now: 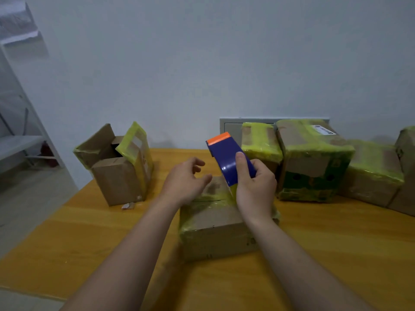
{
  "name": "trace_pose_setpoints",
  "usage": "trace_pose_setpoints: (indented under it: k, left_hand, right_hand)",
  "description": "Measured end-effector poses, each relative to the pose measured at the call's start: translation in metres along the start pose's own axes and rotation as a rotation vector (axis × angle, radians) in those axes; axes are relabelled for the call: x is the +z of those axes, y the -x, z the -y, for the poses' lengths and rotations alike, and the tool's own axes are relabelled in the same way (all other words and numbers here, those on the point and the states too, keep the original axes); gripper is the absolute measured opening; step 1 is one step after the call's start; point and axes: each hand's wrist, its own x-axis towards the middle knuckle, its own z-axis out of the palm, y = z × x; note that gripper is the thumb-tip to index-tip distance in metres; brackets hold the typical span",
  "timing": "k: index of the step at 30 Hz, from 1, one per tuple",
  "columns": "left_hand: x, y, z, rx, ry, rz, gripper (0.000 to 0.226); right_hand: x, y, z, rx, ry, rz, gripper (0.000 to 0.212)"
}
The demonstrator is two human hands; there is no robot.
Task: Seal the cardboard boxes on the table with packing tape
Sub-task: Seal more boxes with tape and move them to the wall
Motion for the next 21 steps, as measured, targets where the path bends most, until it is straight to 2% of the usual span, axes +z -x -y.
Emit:
trace_pose_setpoints:
  k: [5, 9, 11, 16, 19, 21]
  left_hand:
    - [0.012, -0.03, 0.004, 0.016, -0.163, 0.007, 0.016]
    - [0.02, -0.035, 0.011, 0.11, -0.141, 0.028, 0.018]
    - [0.019, -0.034, 0.018, 0.065, 0.016, 0.03, 0.015]
    - [0.011, -0.026, 0.019, -0.216, 0.758, 0.06, 0.013]
    - [0.01, -0.02, 0.021, -0.264, 0.981, -0.001, 0.019]
    - [0.011, -0.013, 0.022, -0.266, 0.978, 0.003, 0.022]
  right_hand:
    - [0.004, -0.007, -0.004, 0.011, -0.02, 0.015, 0.046]
    - [0.004, -0.009, -0.007, 0.023, -0.042, 0.076, 0.048]
    - [0.003, -0.009, -0.008, 0.037, -0.063, 0.088, 0.05]
    - [0.001, -0.011, -0.008, 0.068, -0.094, 0.092, 0.047]
    - [0.001, -0.01, -0.007, 0.07, -0.1, 0.093, 0.05]
    - [0.001, -0.01, -0.006, 0.079, -0.103, 0.096, 0.049]
